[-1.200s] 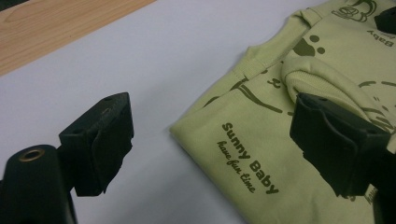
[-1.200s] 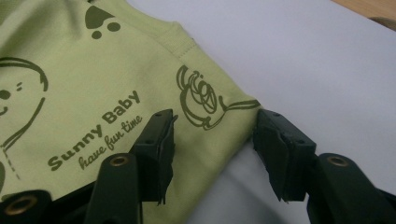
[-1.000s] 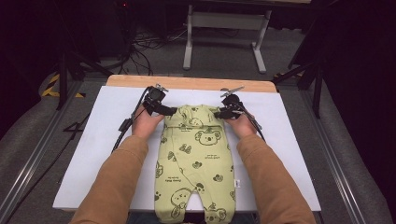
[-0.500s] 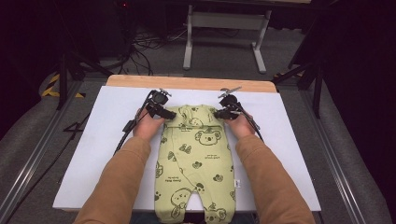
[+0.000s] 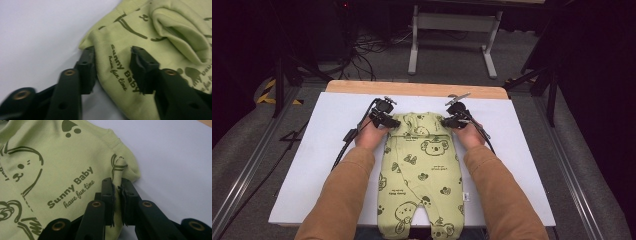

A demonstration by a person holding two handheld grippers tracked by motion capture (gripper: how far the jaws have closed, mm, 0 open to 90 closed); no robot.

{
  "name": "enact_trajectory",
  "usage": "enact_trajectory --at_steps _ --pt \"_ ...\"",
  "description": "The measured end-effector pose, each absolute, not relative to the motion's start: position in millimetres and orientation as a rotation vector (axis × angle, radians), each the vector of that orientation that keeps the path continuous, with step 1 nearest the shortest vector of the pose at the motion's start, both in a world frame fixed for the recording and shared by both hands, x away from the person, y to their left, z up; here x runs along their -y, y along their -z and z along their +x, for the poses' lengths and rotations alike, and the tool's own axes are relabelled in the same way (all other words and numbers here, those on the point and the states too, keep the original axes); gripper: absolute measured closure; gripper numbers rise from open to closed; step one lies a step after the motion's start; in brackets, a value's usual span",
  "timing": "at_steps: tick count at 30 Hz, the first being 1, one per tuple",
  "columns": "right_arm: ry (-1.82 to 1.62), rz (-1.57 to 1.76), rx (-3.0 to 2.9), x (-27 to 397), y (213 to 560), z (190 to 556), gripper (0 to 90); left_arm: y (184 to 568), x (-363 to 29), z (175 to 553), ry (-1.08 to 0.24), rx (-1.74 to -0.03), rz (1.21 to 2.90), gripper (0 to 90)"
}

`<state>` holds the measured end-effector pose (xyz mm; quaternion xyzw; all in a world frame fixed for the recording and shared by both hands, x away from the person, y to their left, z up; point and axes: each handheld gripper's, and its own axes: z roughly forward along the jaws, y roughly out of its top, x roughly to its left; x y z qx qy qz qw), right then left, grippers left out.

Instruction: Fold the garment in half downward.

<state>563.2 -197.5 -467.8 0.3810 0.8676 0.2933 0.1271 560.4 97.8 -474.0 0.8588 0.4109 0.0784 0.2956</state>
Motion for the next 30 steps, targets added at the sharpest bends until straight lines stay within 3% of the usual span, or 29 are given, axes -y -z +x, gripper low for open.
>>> enact_trajectory --at_steps 2,4,17,30 --pt "-0.862 1.116 -2.522 198.0 468.1 563.0 81.9 473.0 -94.6 559.0 -0.176 -1.077 2.293 78.2" --pt "-0.863 1.114 -2.521 198.0 468.2 562.9 81.9 472.7 -93.1 558.2 -0.182 -1.081 2.295 81.3" --pt "-0.812 1.058 -2.501 192.9 467.3 559.5 83.4 471.8 -91.1 556.7 -0.206 -1.062 2.315 82.4" --pt "-0.831 0.968 -2.44 195.8 452.6 555.8 84.7 464.3 -88.8 553.4 -0.346 -1.007 2.354 84.7"
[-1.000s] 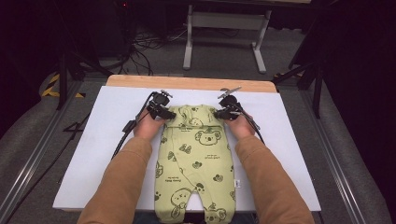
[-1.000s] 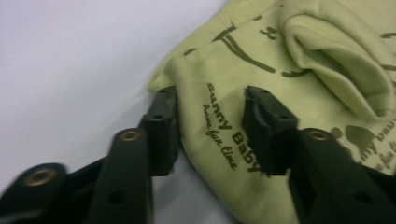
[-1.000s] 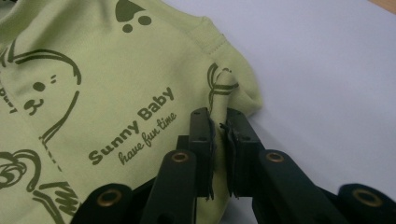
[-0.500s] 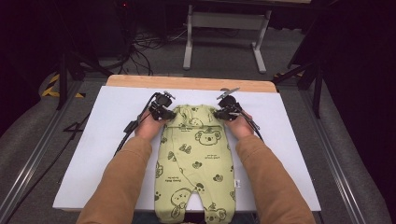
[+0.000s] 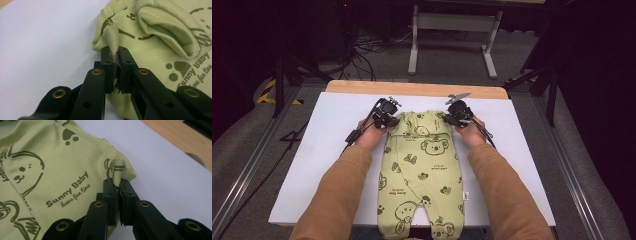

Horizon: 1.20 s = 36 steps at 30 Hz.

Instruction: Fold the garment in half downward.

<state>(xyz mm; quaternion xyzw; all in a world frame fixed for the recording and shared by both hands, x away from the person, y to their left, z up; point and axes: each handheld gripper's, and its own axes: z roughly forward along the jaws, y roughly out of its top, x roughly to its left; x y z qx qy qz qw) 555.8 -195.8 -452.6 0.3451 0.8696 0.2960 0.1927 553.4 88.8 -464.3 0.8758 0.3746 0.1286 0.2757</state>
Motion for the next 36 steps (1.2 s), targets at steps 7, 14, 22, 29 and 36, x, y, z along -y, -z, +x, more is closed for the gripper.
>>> enact_trajectory --at_steps 7,14,22,29,36 --pt "-0.869 0.917 -2.361 196.1 435.2 554.0 84.4 449.8 -94.5 553.9 -0.418 -0.969 2.305 84.5" --pt "-0.905 0.894 -2.277 194.9 417.0 552.7 84.4 431.4 -94.4 554.6 -0.5 -0.956 2.265 84.5" --pt "-0.95 0.851 -2.162 191.5 391.9 550.2 84.2 405.9 -94.7 558.9 -0.607 -0.929 2.229 84.5" --pt "-0.969 0.815 -2.074 192.6 373.2 549.8 84.3 382.3 -90.4 561.7 -0.694 -0.886 2.22 84.5" --pt "-0.973 0.801 -2.057 197.1 363.7 550.8 84.1 368.2 -85.5 560.6 -0.771 -0.848 2.216 84.4"
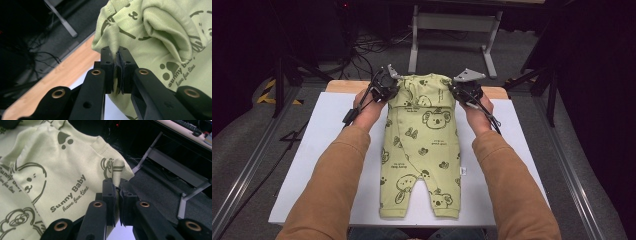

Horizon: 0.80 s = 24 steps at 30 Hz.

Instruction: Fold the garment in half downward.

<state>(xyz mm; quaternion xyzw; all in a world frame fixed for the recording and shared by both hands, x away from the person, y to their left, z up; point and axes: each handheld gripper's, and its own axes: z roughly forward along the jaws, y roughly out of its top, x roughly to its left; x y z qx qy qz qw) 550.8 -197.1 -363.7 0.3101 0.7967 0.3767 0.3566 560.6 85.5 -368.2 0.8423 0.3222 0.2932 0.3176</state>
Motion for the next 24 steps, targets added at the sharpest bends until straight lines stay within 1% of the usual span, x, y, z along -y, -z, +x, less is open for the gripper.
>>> enact_trajectory --at_steps 6,9,13,17,24 --pt "-0.984 0.78 -2.043 194.5 358.4 547.9 84.1 366.9 -87.7 559.1 -0.746 -0.873 2.213 84.4" --pt "-0.977 0.743 -2.055 195.6 359.2 540.9 84.1 366.9 -90.6 551.8 -0.74 -0.837 2.214 84.4" --pt "-1.007 0.75 -2.064 201.1 359.5 535.7 84.1 367.2 -98.9 545.0 -0.684 -0.819 2.198 84.5" --pt "-1.023 0.743 -2.068 202.7 359.2 527.6 84.1 367.6 -100.6 536.5 -0.696 -0.795 2.198 84.6" --pt "-1.067 0.715 -2.063 206.7 356.6 510.7 84.2 364.8 -106.7 523.6 -0.674 -0.764 2.172 84.5"
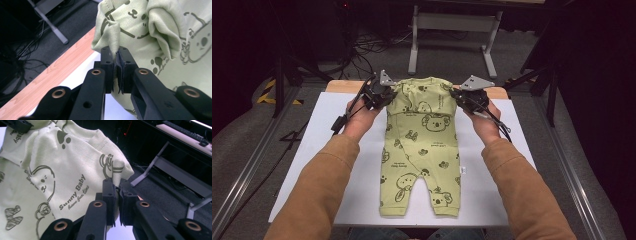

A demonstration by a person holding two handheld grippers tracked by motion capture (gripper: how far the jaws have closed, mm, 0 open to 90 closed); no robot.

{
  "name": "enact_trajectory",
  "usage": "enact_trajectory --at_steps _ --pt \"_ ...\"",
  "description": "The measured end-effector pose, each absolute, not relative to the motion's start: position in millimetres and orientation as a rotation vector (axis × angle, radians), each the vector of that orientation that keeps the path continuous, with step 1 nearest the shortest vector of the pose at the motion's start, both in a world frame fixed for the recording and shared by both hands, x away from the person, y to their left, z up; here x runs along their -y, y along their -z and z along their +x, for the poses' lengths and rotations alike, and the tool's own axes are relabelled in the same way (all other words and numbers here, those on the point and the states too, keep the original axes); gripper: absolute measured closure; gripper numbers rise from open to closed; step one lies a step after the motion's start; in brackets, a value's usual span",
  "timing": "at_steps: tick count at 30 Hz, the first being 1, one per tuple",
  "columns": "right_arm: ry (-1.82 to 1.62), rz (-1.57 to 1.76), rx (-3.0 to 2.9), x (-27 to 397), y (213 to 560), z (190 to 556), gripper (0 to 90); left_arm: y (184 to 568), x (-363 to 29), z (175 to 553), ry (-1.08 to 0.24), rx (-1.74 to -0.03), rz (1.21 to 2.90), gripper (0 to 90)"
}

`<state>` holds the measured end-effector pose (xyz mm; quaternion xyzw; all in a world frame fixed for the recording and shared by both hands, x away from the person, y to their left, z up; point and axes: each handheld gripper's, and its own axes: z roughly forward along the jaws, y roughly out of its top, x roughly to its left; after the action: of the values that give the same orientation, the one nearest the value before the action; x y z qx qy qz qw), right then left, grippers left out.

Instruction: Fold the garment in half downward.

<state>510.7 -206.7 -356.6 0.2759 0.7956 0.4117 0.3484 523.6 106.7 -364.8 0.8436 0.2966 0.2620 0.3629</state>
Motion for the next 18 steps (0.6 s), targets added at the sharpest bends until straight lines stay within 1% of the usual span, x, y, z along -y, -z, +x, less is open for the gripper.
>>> enact_trajectory --at_steps 9,13,18 --pt "-1.109 0.67 -2.056 214.8 355.1 482.1 84.1 363.7 -113.6 496.6 -0.671 -0.692 2.156 84.5" --pt "-1.108 0.629 -2.059 215.7 359.4 464.4 84.1 368.5 -115.3 486.5 -0.66 -0.679 2.164 84.6" --pt "-1.118 0.625 -2.064 217.2 365.6 452.1 84.2 377.8 -116.5 470.7 -0.657 -0.657 2.173 84.5"
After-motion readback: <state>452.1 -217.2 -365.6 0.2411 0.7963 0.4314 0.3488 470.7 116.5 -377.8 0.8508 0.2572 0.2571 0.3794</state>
